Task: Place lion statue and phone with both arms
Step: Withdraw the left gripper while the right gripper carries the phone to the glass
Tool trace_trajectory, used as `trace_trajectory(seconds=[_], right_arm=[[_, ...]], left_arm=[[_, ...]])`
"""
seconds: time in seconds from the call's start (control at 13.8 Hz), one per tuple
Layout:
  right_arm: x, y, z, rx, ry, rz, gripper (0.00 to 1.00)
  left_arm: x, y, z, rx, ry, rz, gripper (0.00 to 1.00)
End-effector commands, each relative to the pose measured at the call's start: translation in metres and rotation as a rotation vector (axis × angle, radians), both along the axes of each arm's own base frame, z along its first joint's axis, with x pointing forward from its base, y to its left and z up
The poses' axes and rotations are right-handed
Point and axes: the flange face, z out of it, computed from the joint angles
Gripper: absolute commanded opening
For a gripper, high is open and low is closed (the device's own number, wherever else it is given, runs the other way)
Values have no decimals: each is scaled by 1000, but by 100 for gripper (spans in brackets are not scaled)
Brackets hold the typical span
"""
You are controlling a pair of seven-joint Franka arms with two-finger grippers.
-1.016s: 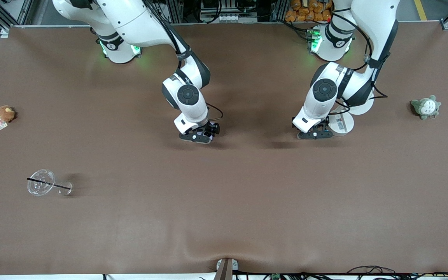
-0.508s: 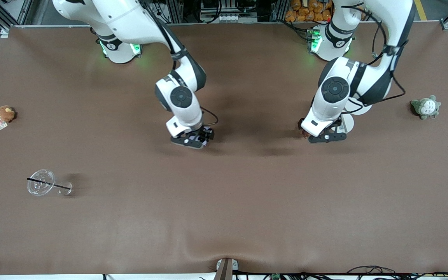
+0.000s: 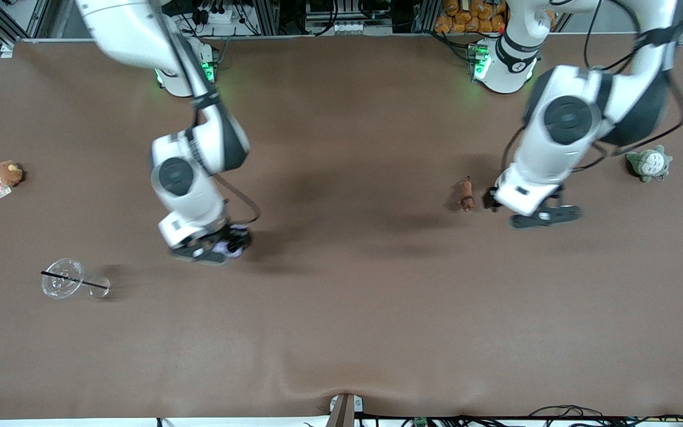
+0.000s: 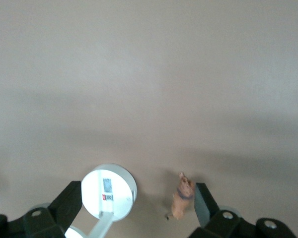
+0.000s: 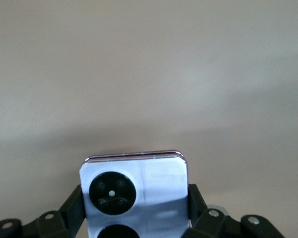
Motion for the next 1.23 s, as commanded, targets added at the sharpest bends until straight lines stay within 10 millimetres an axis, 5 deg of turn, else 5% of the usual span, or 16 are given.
trace_trajectory(seconds=[0.0, 0.51, 0.73, 1.16], right_arm=[[30, -53, -1, -16, -11, 52, 11], [56, -118, -59, -62, -55, 137, 12], [62, -154, -67, -79, -77, 173, 12], [63, -175, -83, -91, -82, 160, 19]], left_arm=[[8, 14, 46, -50, -18, 39, 100], [32, 89, 156, -176, -36, 198, 100], [29, 84, 185, -191, -84, 185, 100], [21, 99, 203, -202, -70, 125, 100]])
